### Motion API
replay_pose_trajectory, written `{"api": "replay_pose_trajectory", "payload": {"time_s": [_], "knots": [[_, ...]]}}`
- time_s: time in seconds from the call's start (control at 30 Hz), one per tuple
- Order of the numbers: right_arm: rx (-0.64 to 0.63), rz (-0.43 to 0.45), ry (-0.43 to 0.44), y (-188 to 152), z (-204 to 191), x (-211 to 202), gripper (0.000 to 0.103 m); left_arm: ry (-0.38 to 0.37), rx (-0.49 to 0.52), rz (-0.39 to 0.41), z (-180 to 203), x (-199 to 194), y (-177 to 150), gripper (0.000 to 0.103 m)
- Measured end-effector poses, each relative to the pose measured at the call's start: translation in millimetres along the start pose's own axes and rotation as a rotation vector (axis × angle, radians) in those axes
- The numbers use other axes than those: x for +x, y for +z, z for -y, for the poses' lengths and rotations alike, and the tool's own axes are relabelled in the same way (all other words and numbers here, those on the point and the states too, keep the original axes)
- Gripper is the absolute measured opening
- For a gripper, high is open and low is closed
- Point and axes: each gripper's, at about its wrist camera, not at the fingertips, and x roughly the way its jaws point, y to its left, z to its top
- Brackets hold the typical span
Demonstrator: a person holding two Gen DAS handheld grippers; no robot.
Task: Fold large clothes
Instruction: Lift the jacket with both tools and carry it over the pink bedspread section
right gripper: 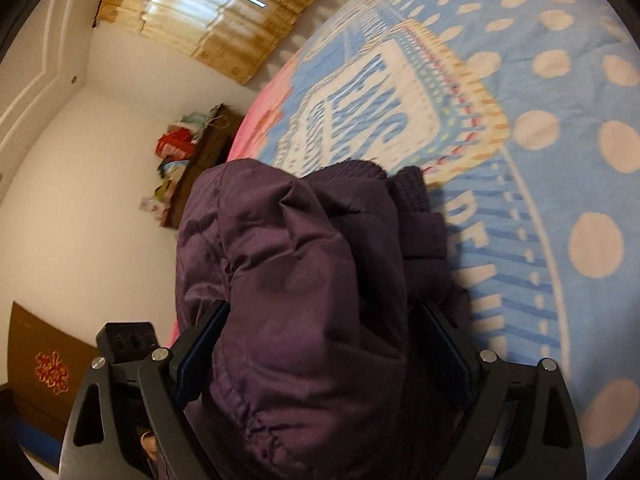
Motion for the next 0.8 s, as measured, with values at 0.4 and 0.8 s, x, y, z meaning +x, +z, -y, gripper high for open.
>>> {"api": "replay_pose_trajectory", "payload": {"time_s": [0.4,0.8], "knots": [[-0.149,0.021,0.206,-31.4,-76.2,4.6,0.050,0.154,0.165,0.114,47.1,-61.3,-18.1,0.098],[-0.299,-0.198,0.373,-81.1,-205.7,112.8,0.049,0.445,0.087,0.250,3.9,-183.3,-37.0,0.097]]}}
